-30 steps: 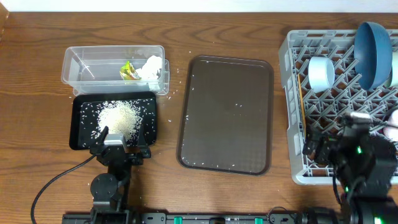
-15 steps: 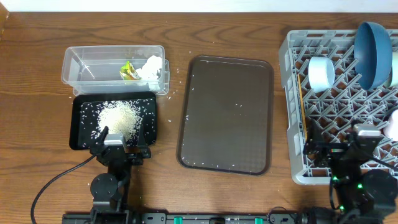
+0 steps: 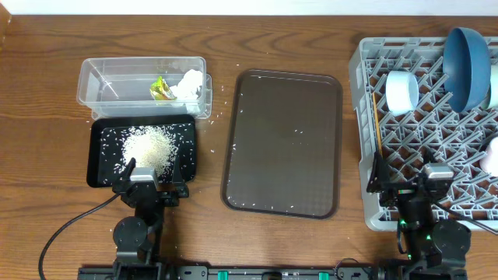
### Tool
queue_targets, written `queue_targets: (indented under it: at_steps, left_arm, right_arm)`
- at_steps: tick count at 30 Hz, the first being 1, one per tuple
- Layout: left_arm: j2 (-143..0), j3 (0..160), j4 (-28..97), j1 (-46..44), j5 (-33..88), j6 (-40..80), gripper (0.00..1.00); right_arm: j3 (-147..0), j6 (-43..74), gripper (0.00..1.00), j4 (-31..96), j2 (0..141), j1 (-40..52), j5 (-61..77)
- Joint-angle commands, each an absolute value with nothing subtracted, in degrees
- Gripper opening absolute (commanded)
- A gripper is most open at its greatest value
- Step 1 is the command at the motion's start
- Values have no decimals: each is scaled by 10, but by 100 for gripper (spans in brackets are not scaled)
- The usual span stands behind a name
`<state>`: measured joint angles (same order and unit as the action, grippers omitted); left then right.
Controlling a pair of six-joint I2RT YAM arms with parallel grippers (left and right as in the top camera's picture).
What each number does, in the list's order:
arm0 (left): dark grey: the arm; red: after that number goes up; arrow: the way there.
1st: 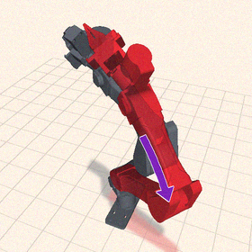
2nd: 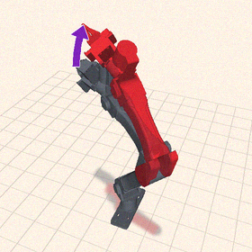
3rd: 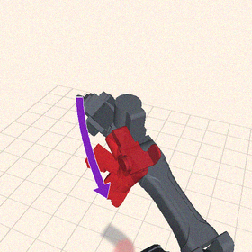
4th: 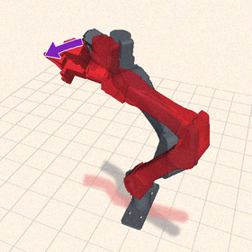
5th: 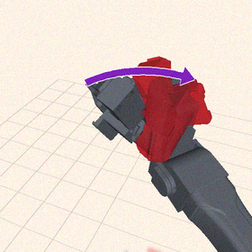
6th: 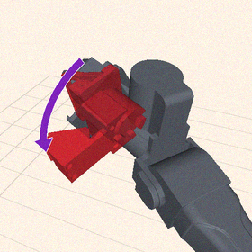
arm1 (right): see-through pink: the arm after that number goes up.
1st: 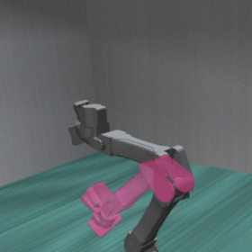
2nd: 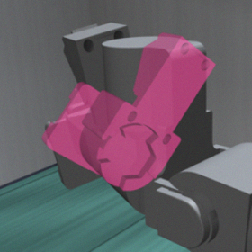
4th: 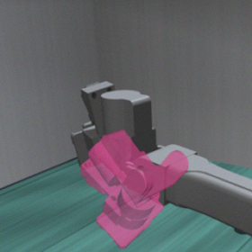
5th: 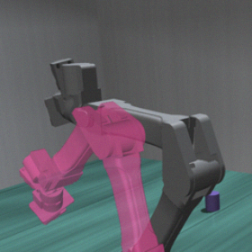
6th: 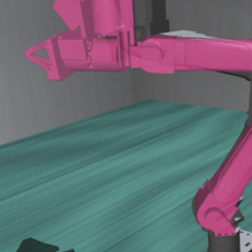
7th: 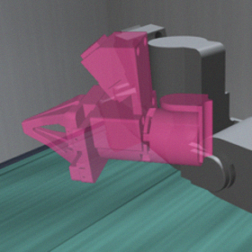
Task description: Sort waste into correct bins and load items into the dishwasher rack
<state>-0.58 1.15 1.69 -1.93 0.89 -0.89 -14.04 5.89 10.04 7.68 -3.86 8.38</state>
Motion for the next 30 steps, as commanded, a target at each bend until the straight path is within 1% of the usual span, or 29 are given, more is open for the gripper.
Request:
queue_targets:
  at_steps: [1,7,14,18,21,26,30]
  left_arm:
    - [-2,2,41,-21,-7,-8,97]
    - [-2,2,41,-21,-7,-8,97]
    - [-2,2,41,-21,-7,-8,97]
    - [-2,2,41,-21,-7,-8,97]
    - [-2,2,41,-21,-7,-8,98]
    - [-2,2,41,-21,-7,-8,97]
    - [-2,2,41,-21,-7,-8,97]
  right_arm:
    - [-130,54,99,97,69,-40,91]
    - [-104,27,99,72,58,-39,90]
    - [-32,25,99,-17,23,-29,90]
    - [-4,24,99,-41,10,-26,87]
    - [-3,10,99,-30,3,-25,77]
    - [-3,-76,99,-21,3,-14,77]
    - [-3,-89,99,37,3,-13,72]
